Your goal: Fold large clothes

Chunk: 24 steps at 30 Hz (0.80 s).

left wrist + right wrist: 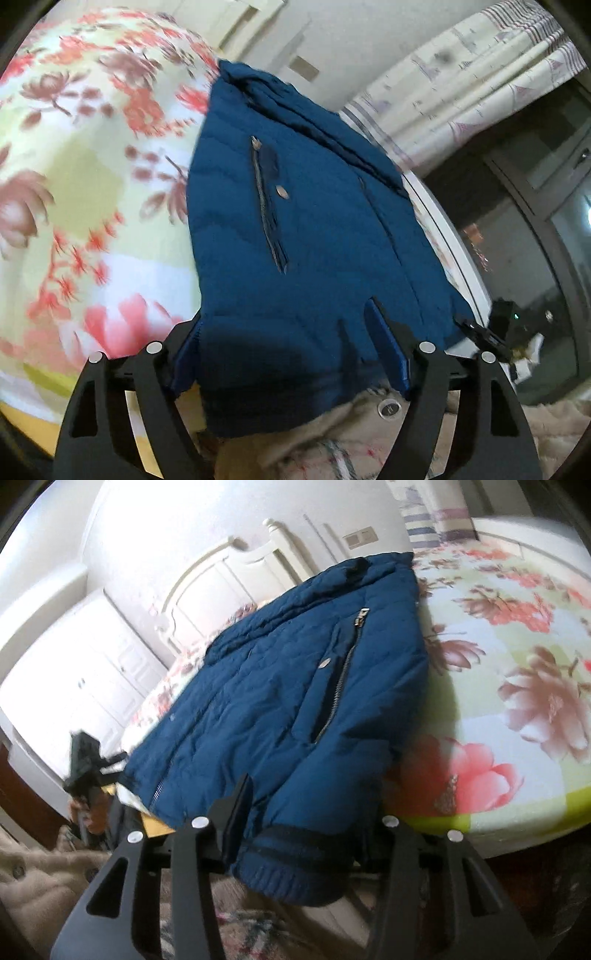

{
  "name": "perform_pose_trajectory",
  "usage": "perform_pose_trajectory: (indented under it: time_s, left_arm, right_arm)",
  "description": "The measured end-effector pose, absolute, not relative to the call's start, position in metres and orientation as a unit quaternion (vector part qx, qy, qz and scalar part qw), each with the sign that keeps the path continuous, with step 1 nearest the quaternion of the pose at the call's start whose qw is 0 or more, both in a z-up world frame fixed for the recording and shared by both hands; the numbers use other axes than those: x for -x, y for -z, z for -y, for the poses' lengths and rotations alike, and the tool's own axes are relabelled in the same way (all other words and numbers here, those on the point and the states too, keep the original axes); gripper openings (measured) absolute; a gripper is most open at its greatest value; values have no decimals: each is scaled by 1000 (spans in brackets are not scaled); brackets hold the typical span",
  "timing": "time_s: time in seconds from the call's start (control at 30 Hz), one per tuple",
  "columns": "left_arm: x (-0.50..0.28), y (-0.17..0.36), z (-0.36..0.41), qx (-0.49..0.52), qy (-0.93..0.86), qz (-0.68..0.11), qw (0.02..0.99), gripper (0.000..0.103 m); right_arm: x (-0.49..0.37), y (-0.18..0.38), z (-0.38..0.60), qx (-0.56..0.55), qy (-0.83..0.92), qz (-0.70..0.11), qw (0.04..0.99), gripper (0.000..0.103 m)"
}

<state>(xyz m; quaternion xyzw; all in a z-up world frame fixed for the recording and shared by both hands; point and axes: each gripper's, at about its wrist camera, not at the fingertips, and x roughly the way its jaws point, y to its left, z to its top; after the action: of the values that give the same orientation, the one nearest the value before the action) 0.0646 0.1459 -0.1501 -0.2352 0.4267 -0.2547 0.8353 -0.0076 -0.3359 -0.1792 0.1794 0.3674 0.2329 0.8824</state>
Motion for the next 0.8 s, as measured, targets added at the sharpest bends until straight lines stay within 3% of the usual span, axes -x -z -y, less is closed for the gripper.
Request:
perform_pose_trajectory:
  time_s: [0.23,0.3,0.33,0.37,0.43,0.47,0.57,0.8]
  left_arm:
    - [-78,158,-159,306,264,-422,812,72]
    - [-89,153,-149,287,246,-430,820,73]
    - [-93,151,-141,271,250,-438,820,70]
    - [-95,151,-135,263,248,-446,819,49]
    - [-95,156,-133,265,240,-455,816,27]
    - [-89,156,-136,280,244,-442,816,22]
    - [-58,142,-137,280,246,-413,831,17]
    - [30,80,-145,305,306,-347,833,16]
  right_arm:
    - [5,181,339,-187,-239,-371,878,45]
    - [3,180,337,-180,-222,-374,882,34]
    - [1,181,337,-185,-217,-375,882,24]
    - [1,181,340,-196,-218,-373,880,20]
    - [6,180,347,-210,-218,-364,881,17]
    - [11,179,351,-221,-220,-357,881,16]
    - [24,174,362,-242,-222,-344,880,15]
    - [97,121,379,-218,-278,-288,890,15]
